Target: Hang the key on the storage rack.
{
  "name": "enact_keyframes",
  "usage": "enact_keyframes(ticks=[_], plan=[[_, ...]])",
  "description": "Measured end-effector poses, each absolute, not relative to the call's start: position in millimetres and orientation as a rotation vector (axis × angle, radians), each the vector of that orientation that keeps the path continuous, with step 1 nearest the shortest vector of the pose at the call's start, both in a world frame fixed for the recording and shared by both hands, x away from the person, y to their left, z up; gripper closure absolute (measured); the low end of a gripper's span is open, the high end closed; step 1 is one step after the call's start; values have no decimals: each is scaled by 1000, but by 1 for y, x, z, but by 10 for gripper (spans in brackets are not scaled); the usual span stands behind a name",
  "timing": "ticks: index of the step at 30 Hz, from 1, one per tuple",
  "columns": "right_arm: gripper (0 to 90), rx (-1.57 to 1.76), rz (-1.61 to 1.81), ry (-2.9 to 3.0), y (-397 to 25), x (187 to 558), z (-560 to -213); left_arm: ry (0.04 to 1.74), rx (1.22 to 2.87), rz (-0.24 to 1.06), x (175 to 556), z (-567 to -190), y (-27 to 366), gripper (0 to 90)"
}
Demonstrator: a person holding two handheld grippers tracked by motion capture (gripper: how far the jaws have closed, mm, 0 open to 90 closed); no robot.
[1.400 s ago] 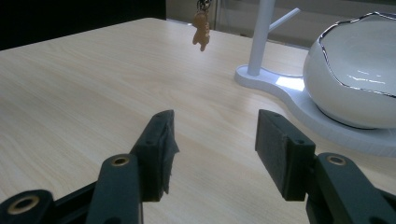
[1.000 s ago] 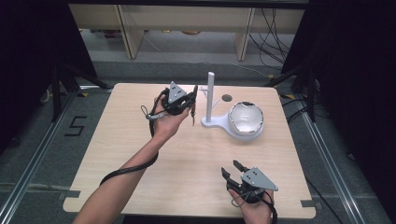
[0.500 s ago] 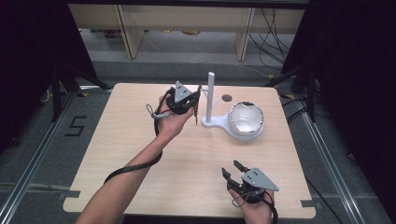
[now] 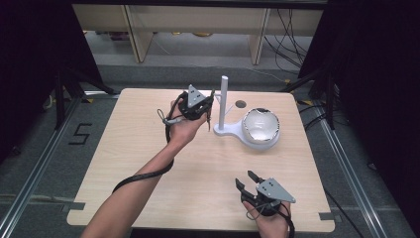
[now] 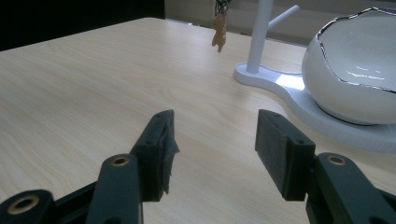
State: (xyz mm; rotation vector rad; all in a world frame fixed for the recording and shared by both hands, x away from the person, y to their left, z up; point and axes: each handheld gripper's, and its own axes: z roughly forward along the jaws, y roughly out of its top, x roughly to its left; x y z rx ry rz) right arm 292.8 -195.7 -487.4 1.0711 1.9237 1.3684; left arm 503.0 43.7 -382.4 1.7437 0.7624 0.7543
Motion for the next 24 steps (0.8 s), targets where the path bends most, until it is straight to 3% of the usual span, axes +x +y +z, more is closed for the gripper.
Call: enact_keyframes(ticks=[24], plan=[[481,1065,1339,1921,-199,293,-488,754,1802,760,503,-391,30,826]])
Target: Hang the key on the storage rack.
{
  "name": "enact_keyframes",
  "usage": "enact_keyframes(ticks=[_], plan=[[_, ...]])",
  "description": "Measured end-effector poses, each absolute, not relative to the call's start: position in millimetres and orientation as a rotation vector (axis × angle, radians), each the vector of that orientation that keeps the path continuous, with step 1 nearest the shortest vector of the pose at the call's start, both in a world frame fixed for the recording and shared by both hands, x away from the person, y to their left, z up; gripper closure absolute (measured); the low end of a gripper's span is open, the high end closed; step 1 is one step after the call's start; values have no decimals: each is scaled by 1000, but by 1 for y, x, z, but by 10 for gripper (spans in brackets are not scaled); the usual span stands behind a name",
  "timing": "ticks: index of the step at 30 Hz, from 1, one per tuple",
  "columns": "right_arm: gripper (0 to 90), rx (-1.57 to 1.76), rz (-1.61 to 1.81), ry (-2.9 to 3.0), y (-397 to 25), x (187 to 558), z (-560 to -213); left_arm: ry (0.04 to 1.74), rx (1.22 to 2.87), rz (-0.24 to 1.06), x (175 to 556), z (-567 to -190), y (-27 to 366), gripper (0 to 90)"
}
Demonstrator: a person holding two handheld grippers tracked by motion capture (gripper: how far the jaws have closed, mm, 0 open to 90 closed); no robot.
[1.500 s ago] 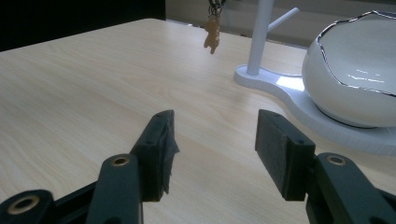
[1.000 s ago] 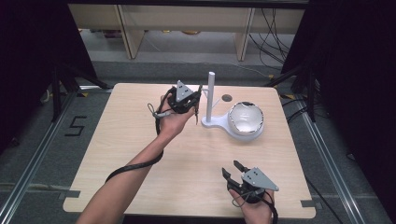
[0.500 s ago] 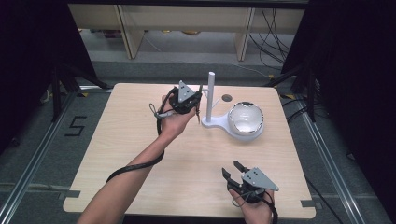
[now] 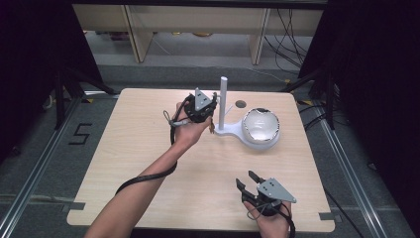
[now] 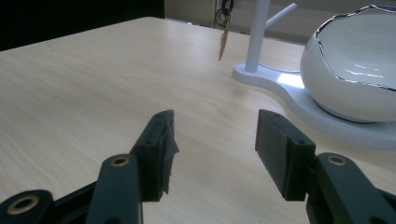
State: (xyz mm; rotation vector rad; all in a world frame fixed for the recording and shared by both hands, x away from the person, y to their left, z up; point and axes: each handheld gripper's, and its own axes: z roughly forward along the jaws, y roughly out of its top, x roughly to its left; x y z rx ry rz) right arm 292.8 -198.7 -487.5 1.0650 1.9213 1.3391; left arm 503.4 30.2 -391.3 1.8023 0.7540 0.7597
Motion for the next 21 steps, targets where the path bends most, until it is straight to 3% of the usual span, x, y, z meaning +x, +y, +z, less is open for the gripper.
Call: enact_keyframes(ticks=[10,21], plan=[[480,1071,1336,1912,-203,293,-486,743,1792,701,491,-392,44,596],[479,1098,1317,1904,-208,293,-486,735,1773,669,447,-401,103,411]])
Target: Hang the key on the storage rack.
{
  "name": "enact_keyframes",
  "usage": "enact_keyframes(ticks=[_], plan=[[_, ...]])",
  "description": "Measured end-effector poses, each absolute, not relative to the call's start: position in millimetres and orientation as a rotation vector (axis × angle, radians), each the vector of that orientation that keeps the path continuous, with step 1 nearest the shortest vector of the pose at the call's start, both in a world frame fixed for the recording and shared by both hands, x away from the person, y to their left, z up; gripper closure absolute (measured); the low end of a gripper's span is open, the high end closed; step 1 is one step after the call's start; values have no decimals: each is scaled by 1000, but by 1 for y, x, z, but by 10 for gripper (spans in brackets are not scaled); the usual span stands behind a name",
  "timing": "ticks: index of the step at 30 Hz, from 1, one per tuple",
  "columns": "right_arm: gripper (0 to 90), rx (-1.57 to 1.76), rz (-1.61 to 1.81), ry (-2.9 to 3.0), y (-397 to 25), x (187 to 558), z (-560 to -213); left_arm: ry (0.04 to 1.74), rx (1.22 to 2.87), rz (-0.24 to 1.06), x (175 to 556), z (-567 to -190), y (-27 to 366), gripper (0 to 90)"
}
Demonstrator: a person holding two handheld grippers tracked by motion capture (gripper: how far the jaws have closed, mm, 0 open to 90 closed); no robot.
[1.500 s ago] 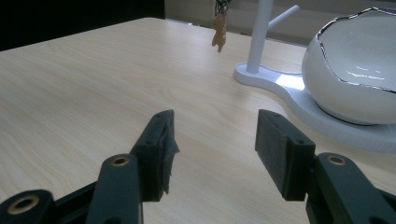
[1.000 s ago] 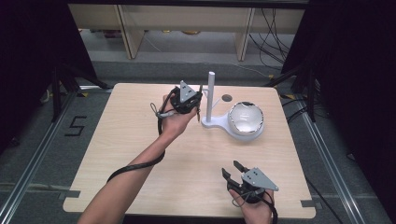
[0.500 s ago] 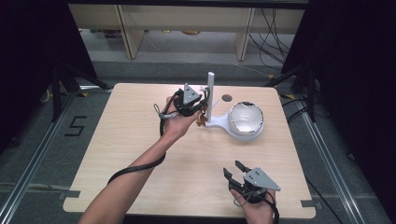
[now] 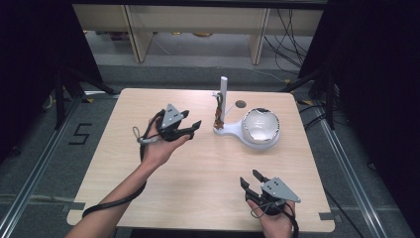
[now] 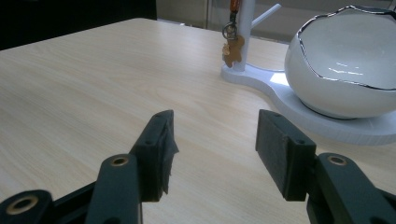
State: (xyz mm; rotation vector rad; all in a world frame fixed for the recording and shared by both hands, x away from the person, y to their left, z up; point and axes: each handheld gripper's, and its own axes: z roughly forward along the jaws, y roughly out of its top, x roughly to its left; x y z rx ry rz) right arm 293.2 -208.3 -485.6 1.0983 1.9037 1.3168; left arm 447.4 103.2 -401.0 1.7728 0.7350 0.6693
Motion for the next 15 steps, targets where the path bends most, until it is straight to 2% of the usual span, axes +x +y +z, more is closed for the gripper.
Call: enact_keyframes(ticks=[6,8,9,10,11,12,15], plan=[[478,1103,1330,1897,-208,294,-487,746,1763,683,412,-427,149,386],[474,1103,1312,1905,-209,294,-488,775,1758,681,392,-451,171,364],[474,1103,1312,1905,-209,294,-488,775,1758,681,392,-451,171,355],[467,1093,1324,1910,-208,295,-489,811,1745,680,378,-470,185,345],[467,1093,1324,1910,-208,295,-489,811,1745,680,378,-470,185,334],[457,1111,1336,1901,-208,297,-491,843,1720,674,365,-488,197,327],[443,1131,1315,1915,-211,297,-489,872,1711,681,354,-503,207,320]])
